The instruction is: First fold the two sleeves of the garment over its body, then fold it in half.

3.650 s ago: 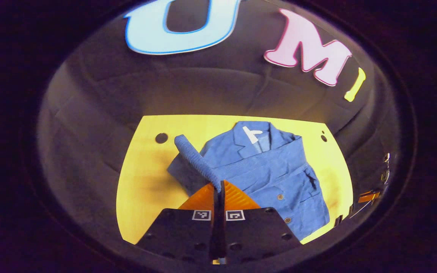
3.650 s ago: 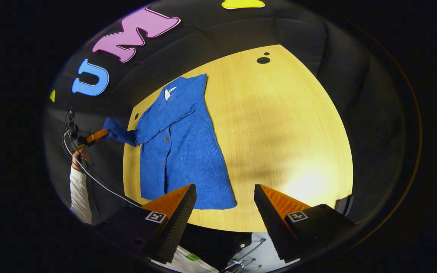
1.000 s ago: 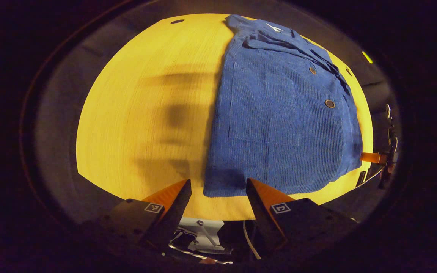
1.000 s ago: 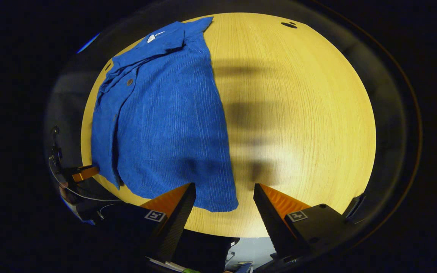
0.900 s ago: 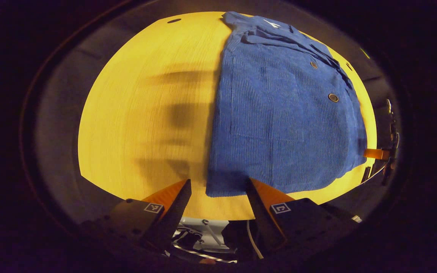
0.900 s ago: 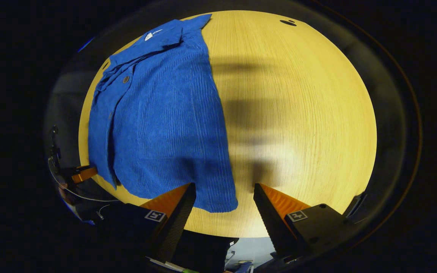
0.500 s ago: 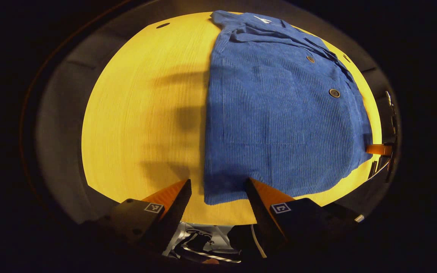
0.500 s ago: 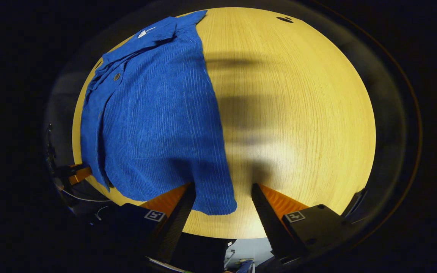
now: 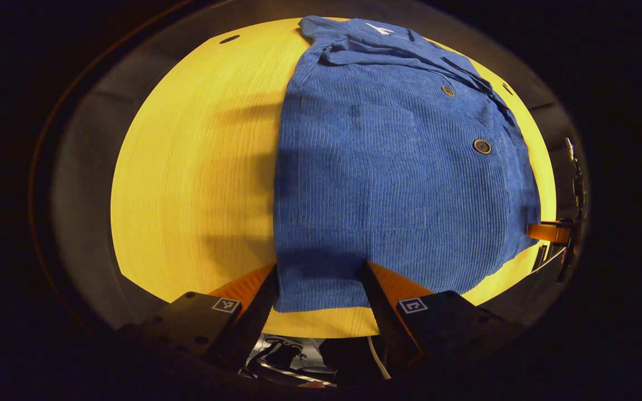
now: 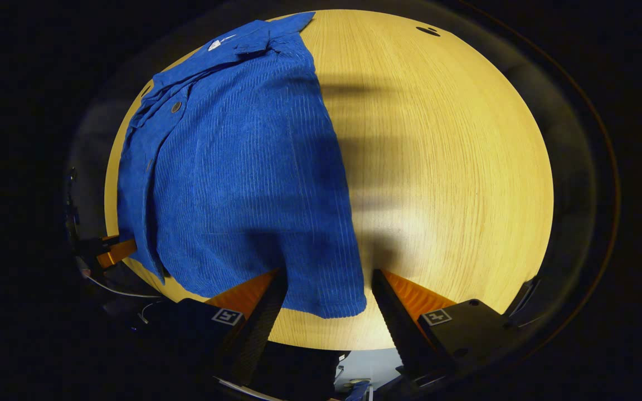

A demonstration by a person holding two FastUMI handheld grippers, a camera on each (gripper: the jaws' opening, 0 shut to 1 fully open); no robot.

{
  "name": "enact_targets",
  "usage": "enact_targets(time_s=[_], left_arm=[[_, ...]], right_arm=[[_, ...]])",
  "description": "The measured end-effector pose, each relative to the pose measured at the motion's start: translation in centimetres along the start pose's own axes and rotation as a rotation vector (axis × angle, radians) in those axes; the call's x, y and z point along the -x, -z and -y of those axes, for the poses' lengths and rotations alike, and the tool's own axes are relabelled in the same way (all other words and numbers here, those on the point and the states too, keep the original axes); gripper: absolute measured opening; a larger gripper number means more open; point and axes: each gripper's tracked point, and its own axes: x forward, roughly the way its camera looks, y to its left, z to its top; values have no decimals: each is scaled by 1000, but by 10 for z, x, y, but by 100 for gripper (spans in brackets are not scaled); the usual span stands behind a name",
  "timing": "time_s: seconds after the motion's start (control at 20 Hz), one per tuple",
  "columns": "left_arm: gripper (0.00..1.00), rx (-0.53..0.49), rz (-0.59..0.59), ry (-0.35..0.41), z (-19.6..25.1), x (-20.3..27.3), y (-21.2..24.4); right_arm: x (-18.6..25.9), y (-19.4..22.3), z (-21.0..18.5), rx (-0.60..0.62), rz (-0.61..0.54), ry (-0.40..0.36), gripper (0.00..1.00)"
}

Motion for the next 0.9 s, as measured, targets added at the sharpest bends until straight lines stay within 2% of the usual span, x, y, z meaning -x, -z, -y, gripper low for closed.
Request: enact_targets(time_s=[0.3, 0.4, 0.6, 0.65, 0.7, 0.85, 0.9], left_arm=[[85, -25, -27, 5, -3, 0, 0], [86, -44, -48, 4, -4, 1, 0], [83, -58, -70, 4, -4, 2, -1], [82, -70, -71, 4, -6, 0, -1], [75, -76, -70, 9, -9, 2, -1], [23, -22, -67, 89, -3, 1, -3], [5, -10, -71, 116, -1, 2, -3]], right_arm=[[-2, 3, 0, 61, -29, 64, 98], [-4, 5, -1, 29, -42, 59, 97], [-6, 3, -17, 21, -44, 8, 61], [-5, 3, -25, 13, -48, -27, 40], [-5, 4, -30, -1, -48, -45, 17], [-5, 2, -36, -9, -40, -94, 9], [-4, 2, -37, -10, -35, -101, 9]])
